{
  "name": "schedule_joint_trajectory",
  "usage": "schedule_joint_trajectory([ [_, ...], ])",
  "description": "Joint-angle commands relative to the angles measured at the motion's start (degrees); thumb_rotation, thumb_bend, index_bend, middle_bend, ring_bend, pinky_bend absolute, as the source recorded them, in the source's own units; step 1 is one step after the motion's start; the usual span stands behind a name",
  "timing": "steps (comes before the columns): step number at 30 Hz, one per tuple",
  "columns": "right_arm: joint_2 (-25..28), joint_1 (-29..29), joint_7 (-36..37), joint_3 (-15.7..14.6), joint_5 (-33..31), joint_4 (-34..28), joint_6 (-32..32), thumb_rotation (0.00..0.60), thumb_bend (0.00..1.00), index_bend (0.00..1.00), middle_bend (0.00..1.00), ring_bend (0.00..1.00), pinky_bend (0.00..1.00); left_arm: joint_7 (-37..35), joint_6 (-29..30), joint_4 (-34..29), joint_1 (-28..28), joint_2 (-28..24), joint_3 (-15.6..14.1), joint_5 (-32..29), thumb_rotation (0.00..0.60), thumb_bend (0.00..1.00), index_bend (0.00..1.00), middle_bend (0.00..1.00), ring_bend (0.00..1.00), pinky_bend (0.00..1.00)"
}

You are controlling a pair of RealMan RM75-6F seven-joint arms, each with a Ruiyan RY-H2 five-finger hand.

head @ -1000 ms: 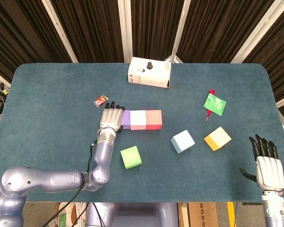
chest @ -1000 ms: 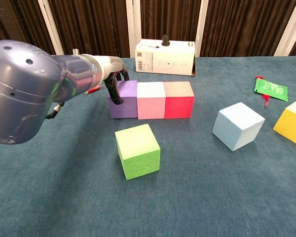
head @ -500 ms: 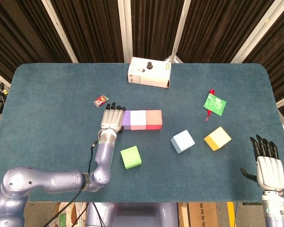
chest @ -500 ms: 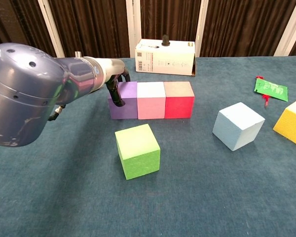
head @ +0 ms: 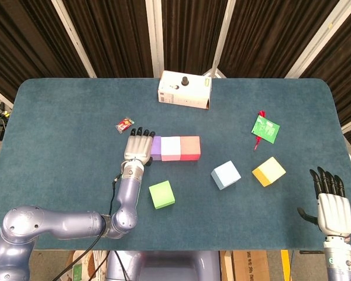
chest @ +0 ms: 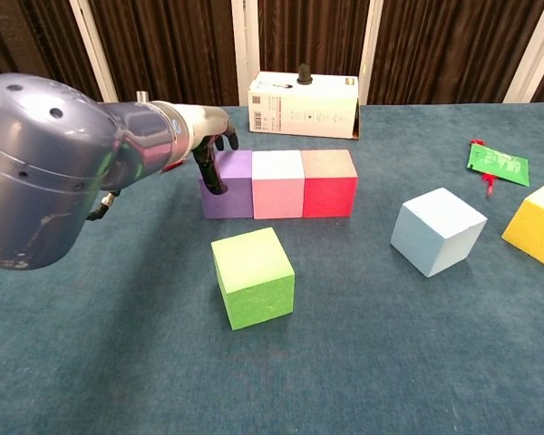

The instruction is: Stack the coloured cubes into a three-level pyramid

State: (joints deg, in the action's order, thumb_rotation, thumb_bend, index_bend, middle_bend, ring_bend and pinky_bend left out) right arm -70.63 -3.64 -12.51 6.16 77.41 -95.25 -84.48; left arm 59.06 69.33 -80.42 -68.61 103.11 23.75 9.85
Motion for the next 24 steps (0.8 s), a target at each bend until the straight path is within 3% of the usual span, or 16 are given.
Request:
schedule_joint_trajectory([
  [1, 0.01, 0.01, -0.01, -0.03, 0.04, -0.05, 0.00, 0.600, 0.18, 0.07, 0.04, 0.00, 0.00, 0.59, 0.62, -0.45, -0.08, -0.17, 0.05, -0.17, 0.600, 0.43, 0.14, 0.09, 0.00, 0.00],
  [15, 0.05, 0.01, -0.49, -0.15, -0.24, -0.62, 0.23, 0.600, 0.18, 0.07, 0.04, 0.00, 0.00, 1.25, 3.90, -7.24, 0.67, -3.74, 1.17, 0.53, 0.600, 0.43, 0.10, 0.06, 0.00, 0.00],
  [24, 0.18, 0.08, -0.83, -0.07, -0.66, -0.94, 0.24, 0.600, 0.18, 0.07, 0.04, 0.00, 0.00, 0.95, 2.24, -5.96, 0.89, -3.50, 0.71, -0.30, 0.600, 0.43, 0.09, 0.05, 0.00, 0.00],
])
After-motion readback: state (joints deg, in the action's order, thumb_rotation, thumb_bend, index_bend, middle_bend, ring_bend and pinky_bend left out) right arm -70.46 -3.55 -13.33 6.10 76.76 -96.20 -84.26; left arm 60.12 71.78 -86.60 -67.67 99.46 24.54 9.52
